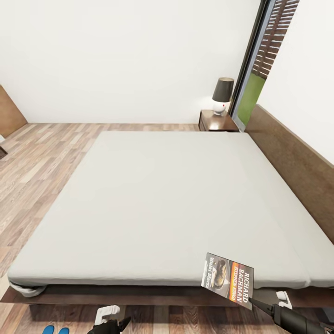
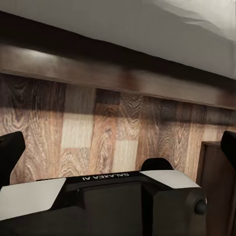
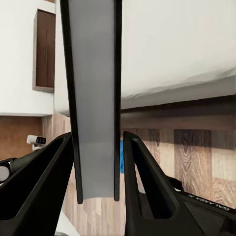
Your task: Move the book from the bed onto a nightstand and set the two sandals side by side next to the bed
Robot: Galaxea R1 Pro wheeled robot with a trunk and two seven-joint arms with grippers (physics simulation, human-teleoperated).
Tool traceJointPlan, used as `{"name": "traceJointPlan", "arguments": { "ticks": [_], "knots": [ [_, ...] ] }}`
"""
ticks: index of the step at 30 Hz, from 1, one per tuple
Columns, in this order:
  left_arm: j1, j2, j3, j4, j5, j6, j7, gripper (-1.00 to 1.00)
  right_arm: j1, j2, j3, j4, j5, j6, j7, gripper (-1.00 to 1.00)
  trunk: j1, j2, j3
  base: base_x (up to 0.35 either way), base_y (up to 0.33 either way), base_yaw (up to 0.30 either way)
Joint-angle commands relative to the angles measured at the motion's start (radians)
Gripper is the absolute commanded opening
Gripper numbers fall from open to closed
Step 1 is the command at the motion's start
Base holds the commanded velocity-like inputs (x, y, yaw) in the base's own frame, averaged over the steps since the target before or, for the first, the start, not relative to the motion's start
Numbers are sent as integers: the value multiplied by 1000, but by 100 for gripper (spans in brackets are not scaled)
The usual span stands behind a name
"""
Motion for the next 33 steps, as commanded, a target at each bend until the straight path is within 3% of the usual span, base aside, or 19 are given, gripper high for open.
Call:
{"name": "traceJointPlan", "arguments": {
  "ticks": [1, 33],
  "knots": [
    [-1, 0, 5, 1, -7, -6, -2, 100, -1, -1, 8, 0, -10, 10, 2, -100, 0, -1, 1, 0, 0, 0],
    [-1, 0, 5, 3, -7, -6, -2, 100, -1, -1, 9, 13, -10, 10, 1, -100, 0, -1, 53, 0, 0, 0]
  ]
}}
